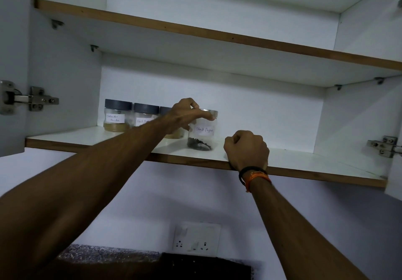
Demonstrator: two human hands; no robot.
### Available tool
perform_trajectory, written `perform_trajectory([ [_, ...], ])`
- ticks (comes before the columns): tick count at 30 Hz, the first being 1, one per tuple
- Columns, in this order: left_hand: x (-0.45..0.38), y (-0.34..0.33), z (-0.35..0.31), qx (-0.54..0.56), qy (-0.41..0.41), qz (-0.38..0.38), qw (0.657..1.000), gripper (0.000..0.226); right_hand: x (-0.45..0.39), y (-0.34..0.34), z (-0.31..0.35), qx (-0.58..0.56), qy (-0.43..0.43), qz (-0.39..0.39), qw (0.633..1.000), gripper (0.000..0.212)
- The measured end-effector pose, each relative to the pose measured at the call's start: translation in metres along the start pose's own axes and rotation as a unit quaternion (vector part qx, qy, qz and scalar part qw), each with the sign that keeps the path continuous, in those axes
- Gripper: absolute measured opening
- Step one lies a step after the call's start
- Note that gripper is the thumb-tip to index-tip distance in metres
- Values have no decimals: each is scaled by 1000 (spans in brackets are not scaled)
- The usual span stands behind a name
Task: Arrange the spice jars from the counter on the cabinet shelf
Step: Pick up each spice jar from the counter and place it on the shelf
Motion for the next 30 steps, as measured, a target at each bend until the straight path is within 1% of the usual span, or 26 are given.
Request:
perform_trajectory([
  [2, -5, 3, 1, -20, -24, -24, 999, 58, 0, 0, 0, -1, 1, -6, 1000, 22],
  [4, -9, 5, -3, -73, -79, -42, 993, 53, 0, 0, 0, 1, 4, -16, 1000, 24],
  [6, -12, 7, -10, -133, -129, -40, 982, 48, 0, -1, 0, 5, 7, -21, 1000, 25],
  [9, -17, 10, -17, -227, -161, -21, 960, 47, -1, -2, -1, 6, 8, -23, 1000, 26],
  [11, -22, 11, -17, -260, -164, -8, 951, 48, -1, -2, -1, 6, 9, -24, 1000, 27],
  [15, -34, 12, -12, -291, -168, -5, 942, 49, -1, -4, -1, 4, 12, -22, 1000, 29],
  [30, -71, 1, 11, -320, -155, -50, 933, 48, -1, -4, 0, 17, 28, -31, 999, 31],
])
Point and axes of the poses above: each hand's wrist, its own x-axis away from the middle knuckle, its own y-axis out of the back of the hand, z = x × y, the point moved 5 cm from there along -x, towards the middle knuckle, and after that the axes turned 1 degree about y, right-handed, at the moved point
